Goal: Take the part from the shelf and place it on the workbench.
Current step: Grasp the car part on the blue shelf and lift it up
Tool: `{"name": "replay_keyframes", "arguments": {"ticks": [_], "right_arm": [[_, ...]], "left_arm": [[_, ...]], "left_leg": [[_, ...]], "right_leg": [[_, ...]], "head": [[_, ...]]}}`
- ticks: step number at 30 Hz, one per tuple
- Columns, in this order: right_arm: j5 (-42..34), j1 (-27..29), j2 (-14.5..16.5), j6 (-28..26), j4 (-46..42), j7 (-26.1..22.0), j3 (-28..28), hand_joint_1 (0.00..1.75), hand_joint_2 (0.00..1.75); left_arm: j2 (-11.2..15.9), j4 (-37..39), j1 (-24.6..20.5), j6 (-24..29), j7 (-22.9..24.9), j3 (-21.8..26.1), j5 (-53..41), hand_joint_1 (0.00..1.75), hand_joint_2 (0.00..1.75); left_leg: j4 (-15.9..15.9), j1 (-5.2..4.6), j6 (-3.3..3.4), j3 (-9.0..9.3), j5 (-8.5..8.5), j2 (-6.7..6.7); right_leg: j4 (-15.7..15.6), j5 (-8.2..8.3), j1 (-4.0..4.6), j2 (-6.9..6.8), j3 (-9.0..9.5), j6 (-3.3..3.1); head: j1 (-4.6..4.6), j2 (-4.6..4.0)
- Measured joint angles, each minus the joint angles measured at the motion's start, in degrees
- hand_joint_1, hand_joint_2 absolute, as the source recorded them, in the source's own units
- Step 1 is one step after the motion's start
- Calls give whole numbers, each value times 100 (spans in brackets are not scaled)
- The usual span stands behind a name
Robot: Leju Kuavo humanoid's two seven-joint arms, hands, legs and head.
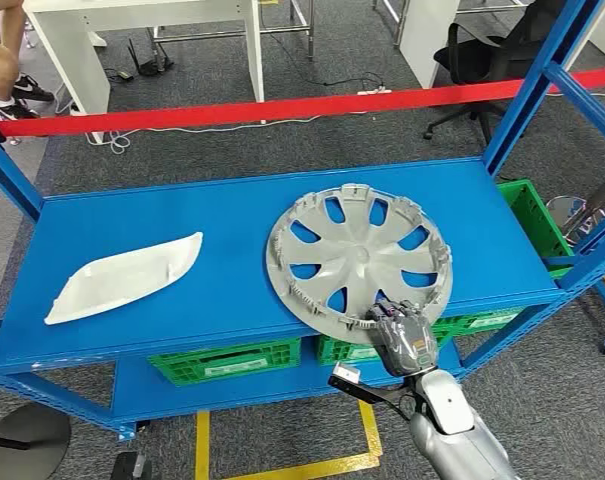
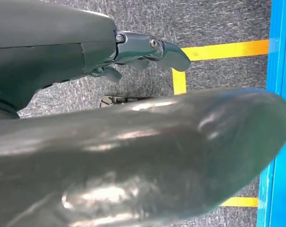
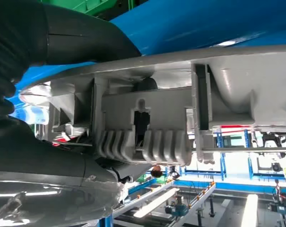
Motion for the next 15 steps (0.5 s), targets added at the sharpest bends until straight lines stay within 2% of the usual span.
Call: {"name": "replay_keyframes", "arguments": {"ticks": [7,15], "right_arm": [[310,567,7,-19,-805,27,16,175,175],[448,894,6,-40,-1427,51,56,175,175]], "left_arm": [[1,0,44,17,-57,40,17,0,0],[2,0,56,35,-89,95,17,0,0]], "left_leg": [[0,-1,0,-13,-1,-5],[0,-1,0,-20,-1,-5]], "right_leg": [[0,-4,0,-5,-9,-4],[1,-4,0,-6,-16,-4]], "head": [[0,0],[0,0]]}}
